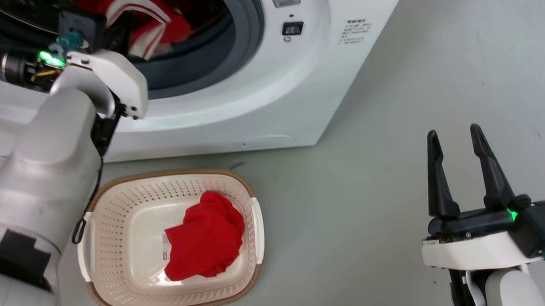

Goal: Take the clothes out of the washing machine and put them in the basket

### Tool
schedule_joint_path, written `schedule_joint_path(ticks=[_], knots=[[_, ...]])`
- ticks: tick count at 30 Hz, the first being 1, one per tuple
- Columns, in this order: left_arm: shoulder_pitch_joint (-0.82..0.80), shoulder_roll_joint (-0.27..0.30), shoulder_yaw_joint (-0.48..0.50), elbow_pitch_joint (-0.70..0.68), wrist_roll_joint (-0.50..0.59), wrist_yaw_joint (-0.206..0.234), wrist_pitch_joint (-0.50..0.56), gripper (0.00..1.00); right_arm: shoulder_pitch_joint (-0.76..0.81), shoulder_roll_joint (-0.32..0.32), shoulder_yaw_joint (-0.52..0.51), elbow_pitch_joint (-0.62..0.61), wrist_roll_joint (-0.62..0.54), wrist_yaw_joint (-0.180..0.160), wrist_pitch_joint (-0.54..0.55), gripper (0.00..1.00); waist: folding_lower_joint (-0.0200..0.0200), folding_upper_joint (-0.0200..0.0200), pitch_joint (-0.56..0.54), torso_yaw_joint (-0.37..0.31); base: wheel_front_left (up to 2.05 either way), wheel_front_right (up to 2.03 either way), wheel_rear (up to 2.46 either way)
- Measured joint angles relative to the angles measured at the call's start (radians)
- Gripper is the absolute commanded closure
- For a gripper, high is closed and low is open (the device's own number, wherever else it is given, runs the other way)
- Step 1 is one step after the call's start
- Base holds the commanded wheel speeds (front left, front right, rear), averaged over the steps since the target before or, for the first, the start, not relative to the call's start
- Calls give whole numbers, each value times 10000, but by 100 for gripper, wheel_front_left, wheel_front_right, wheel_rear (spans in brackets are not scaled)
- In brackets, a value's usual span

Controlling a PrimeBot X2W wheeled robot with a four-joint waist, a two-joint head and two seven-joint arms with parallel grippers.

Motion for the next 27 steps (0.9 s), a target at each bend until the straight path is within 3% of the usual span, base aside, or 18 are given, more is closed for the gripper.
schedule_joint_path(ticks=[16,27], knots=[[3883,809,794,-5772,169,1601,8,100,932,0,50,242,-334,0,0,0,-1,0,-1763,732,0,0,0],[4800,1768,832,-8849,334,2422,821,100,1330,0,144,336,-408,0,0,0,0,0,-2597,1096,0,0,0]])
